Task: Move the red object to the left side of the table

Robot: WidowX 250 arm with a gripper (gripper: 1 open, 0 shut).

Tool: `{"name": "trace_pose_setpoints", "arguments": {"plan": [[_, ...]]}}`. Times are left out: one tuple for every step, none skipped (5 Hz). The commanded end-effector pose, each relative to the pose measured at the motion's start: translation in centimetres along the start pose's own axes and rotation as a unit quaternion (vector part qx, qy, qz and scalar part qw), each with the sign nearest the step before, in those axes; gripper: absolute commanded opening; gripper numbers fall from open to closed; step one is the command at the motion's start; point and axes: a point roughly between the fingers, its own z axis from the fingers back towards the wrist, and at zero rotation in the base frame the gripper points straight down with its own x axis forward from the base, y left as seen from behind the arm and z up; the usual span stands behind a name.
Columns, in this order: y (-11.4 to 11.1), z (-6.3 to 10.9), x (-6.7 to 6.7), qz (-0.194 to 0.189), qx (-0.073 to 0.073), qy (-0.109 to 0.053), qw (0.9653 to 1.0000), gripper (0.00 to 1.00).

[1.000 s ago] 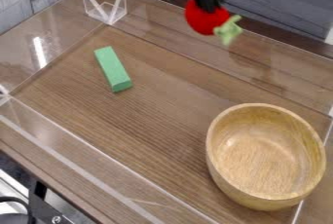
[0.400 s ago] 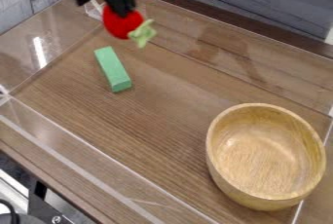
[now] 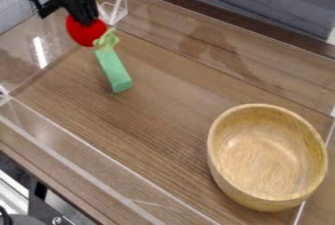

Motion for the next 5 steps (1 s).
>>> {"name": "trace_pose_setpoints", "arguments": {"plan": [[0.9,0.1,2.1,-0.010,0.000,-0.022,0.9997,0.00],[1.7,-0.4,3.6,-0.013,0.012,-0.027,0.9995,0.00],[2.1,-1.6,3.4,-0.019,0.026,-0.026,0.9991,0.00],[2.3,-1.4,4.7,-0.015,0.035,-0.035,0.9987,0.00],[2.3,-1.1,5.8,-0.009,0.043,-0.041,0.9982,0.00]]}}
